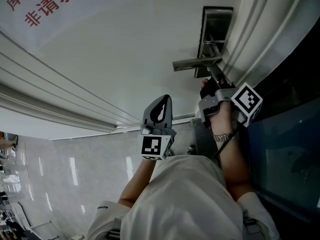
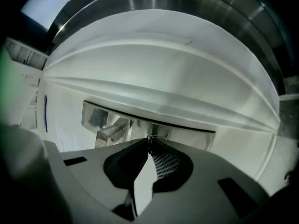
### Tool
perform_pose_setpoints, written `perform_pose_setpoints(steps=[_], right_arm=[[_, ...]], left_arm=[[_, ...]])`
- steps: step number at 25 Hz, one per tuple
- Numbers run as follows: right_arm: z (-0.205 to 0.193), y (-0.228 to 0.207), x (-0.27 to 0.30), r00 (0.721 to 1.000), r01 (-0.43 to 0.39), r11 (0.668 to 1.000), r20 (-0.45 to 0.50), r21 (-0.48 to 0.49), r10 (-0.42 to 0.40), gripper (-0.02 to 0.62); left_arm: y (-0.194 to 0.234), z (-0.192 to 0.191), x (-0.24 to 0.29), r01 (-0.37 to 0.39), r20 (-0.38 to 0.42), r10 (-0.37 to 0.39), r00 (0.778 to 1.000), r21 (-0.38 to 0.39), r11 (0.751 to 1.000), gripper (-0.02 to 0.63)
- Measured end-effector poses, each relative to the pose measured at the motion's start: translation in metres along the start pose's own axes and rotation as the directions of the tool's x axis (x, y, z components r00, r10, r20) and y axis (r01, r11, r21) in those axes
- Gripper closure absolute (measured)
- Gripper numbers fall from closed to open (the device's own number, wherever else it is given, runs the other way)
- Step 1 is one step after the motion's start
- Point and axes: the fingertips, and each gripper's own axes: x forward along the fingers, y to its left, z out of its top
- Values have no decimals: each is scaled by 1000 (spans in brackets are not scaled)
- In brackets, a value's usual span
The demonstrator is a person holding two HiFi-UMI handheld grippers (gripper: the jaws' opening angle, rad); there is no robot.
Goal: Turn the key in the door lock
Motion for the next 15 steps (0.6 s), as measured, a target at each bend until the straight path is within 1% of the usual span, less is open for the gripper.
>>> perform_pose_setpoints(steps=[4, 6, 8, 12, 14, 15], right_arm=[[0, -2, 0, 999, -24, 994, 30, 109, 21, 572], [0, -4, 0, 999, -42, 983, 33, 179, 37, 571], [0, -5, 0, 998, -58, 965, 37, 254, 51, 578], [-1, -7, 0, 995, -99, 913, 54, 395, 85, 578], [-2, -7, 0, 992, -127, 870, 58, 477, 113, 578], [-3, -7, 1, 989, -144, 839, 62, 525, 131, 578]], left_arm=[[1, -1, 0, -4, -2, 4, 1000, 1, 1000, 597], [1, -2, 0, -4, -3, 4, 1000, 3, 1000, 597], [0, -1, 0, -2, -3, 2, 1000, 2, 1000, 597], [-2, -1, 2, 4, -2, -4, 1000, 3, 1000, 597], [-3, -1, 3, 6, -3, -6, 1000, 2, 1000, 597], [-3, -1, 3, 6, -4, -6, 1000, 1, 1000, 597]])
